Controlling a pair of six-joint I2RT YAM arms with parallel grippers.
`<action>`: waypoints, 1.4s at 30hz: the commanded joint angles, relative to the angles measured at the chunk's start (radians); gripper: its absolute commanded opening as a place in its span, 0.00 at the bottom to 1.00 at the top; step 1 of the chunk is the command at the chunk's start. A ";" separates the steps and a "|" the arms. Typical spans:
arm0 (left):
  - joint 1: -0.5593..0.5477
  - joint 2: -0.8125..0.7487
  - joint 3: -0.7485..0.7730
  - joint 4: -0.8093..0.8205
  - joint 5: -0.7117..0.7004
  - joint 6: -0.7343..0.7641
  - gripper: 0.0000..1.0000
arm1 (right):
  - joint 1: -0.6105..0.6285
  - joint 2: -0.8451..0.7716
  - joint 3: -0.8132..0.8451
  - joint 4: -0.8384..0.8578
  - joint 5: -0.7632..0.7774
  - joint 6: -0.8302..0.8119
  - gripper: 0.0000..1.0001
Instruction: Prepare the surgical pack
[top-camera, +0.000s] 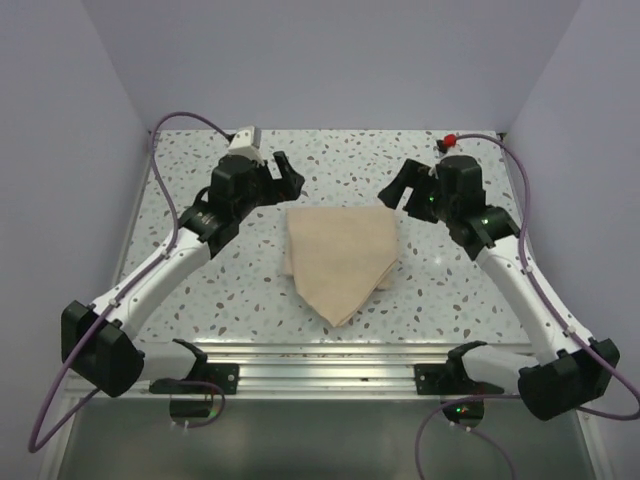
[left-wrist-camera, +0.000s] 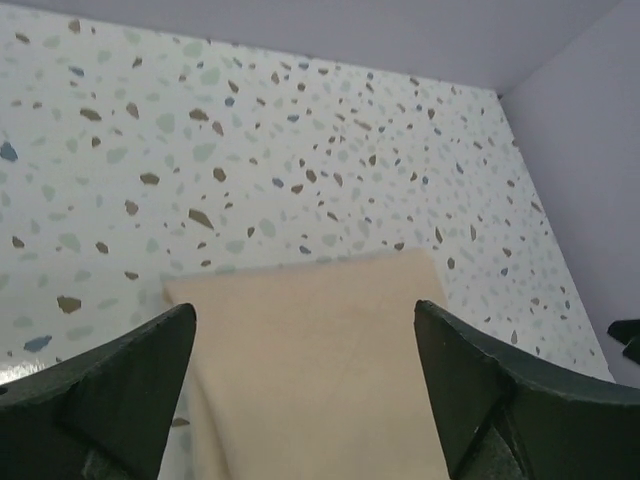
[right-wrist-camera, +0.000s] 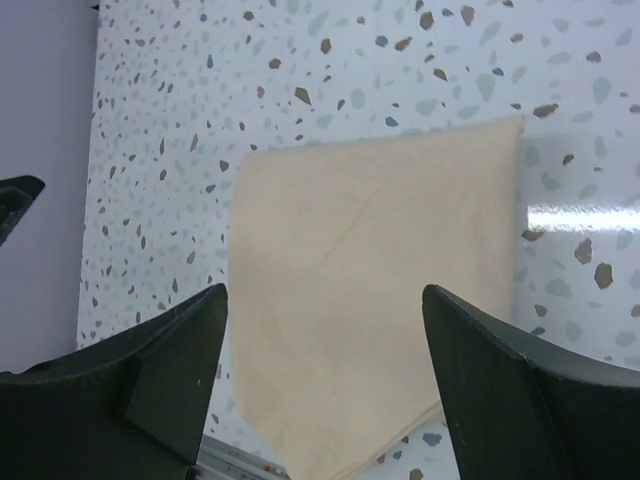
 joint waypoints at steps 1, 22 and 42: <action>0.053 0.062 -0.014 -0.161 0.144 -0.111 0.93 | -0.168 0.083 0.046 -0.162 -0.169 0.040 0.83; 0.110 0.226 -0.124 -0.135 0.393 -0.080 0.73 | -0.325 0.425 -0.127 0.117 -0.421 -0.049 0.73; 0.115 0.143 -0.256 -0.112 0.479 -0.068 0.73 | -0.342 0.335 -0.348 0.295 -0.539 -0.034 0.66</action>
